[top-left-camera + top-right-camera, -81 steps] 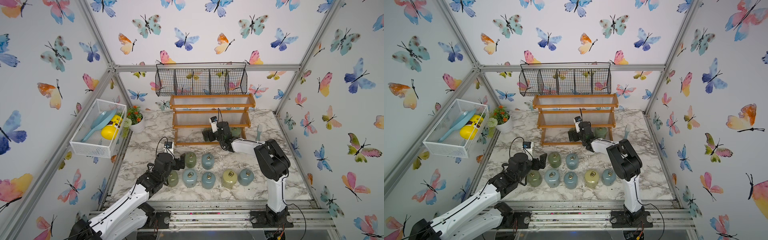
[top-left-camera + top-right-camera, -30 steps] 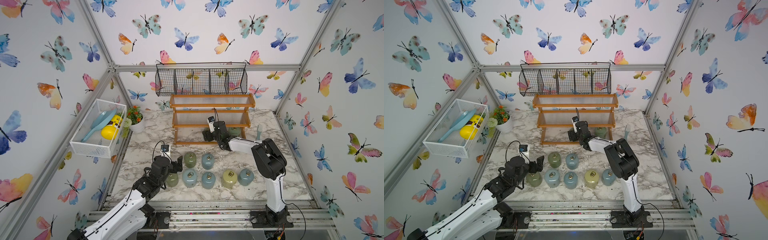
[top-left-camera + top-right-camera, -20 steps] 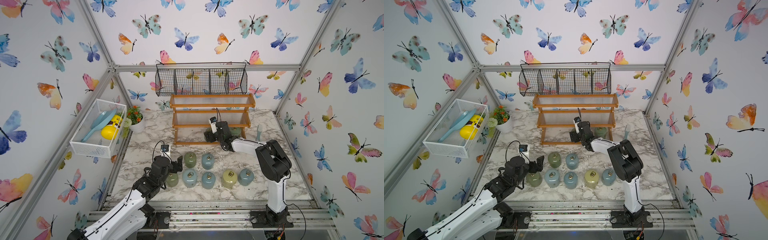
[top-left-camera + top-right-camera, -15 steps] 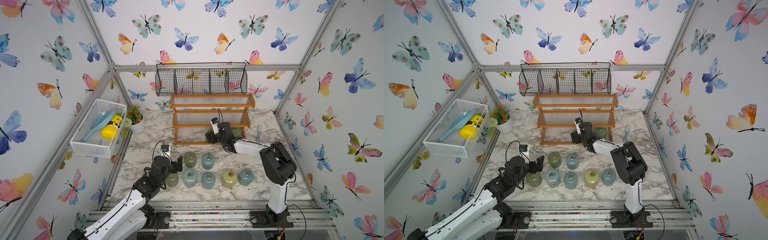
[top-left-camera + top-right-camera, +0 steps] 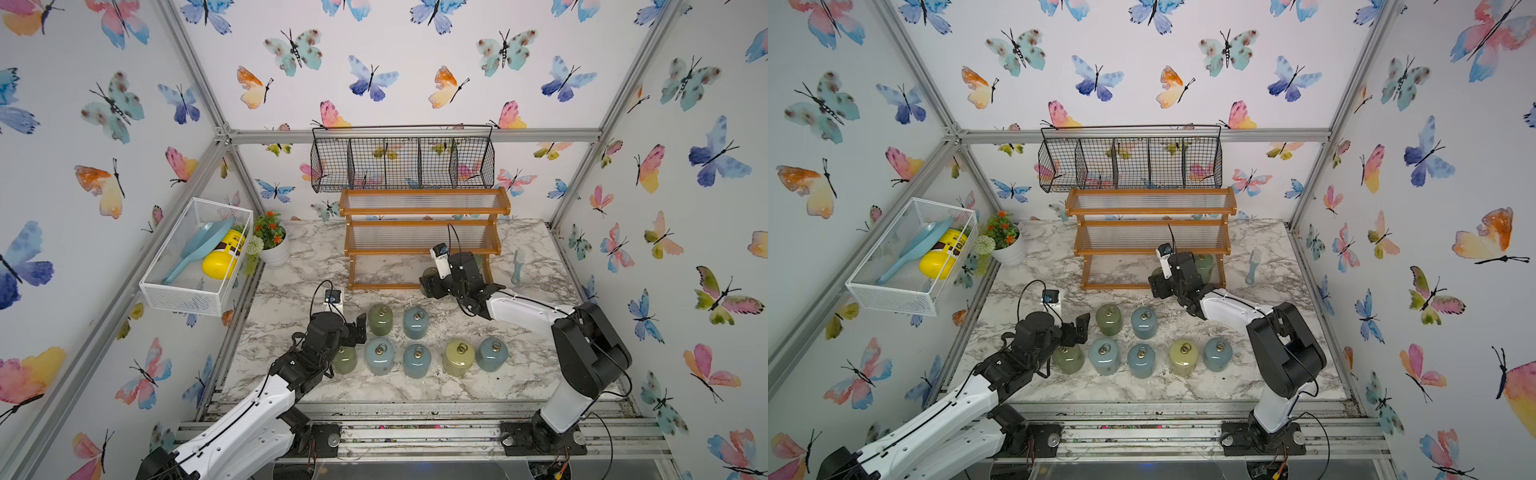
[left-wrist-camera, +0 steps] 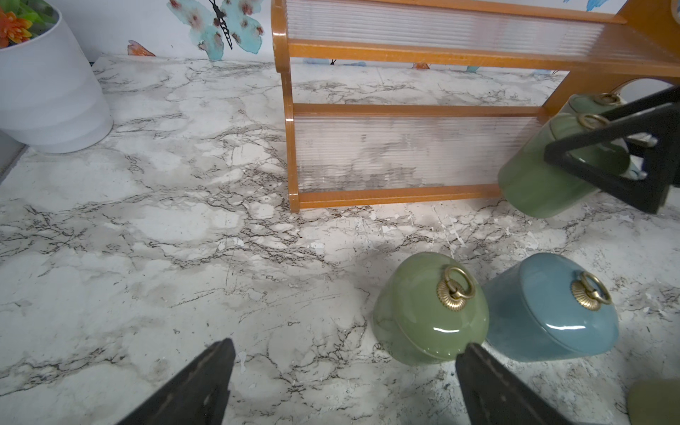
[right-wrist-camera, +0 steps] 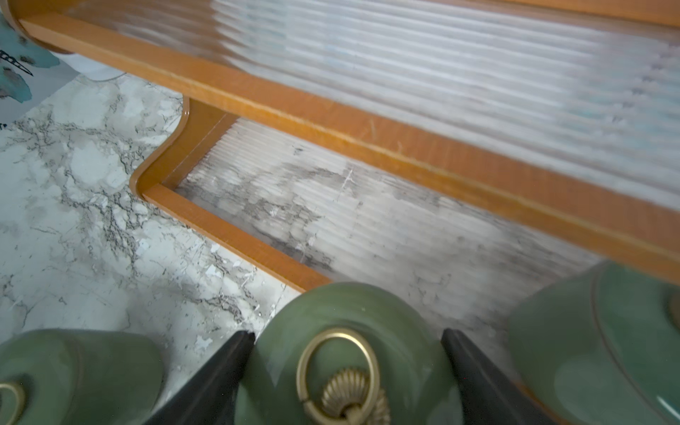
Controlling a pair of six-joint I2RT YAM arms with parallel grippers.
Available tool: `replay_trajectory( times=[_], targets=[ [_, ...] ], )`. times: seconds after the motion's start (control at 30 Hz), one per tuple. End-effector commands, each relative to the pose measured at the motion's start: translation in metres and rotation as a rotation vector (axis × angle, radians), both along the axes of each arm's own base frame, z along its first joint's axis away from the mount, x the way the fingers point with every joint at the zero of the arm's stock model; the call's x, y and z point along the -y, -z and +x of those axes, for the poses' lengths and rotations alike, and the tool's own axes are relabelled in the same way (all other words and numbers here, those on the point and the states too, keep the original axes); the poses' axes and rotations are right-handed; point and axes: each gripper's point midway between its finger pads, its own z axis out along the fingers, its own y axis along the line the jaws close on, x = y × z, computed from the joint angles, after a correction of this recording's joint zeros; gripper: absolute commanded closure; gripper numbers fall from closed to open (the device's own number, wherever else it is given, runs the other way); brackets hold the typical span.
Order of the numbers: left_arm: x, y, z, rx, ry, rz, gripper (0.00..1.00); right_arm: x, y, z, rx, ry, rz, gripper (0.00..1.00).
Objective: Remove the tea canisters from the shelf
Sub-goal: Pick up the tea canister from the shelf, then place the tea canister at the center of the board.
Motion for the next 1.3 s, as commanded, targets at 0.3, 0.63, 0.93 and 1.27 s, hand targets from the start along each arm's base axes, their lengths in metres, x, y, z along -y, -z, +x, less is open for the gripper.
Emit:
replay_trajectory(
  times=[0.3,0.63,0.93,1.27],
  targets=[
    [0.002,-0.003,0.003,0.012,-0.001,-0.034,0.01,0.025,0.006,-0.040,-0.063,0.014,-0.003,0.24],
    [0.005,0.003,0.005,-0.003,0.005,-0.033,0.02,0.041,0.031,-0.061,-0.129,0.054,-0.005,0.24],
    [0.007,0.005,0.006,-0.011,0.011,-0.033,0.02,0.050,0.047,-0.069,-0.169,0.081,-0.036,0.23],
    [0.009,0.005,0.006,-0.015,0.016,-0.038,0.02,0.050,0.043,-0.066,-0.172,0.089,-0.037,0.16]
  ],
)
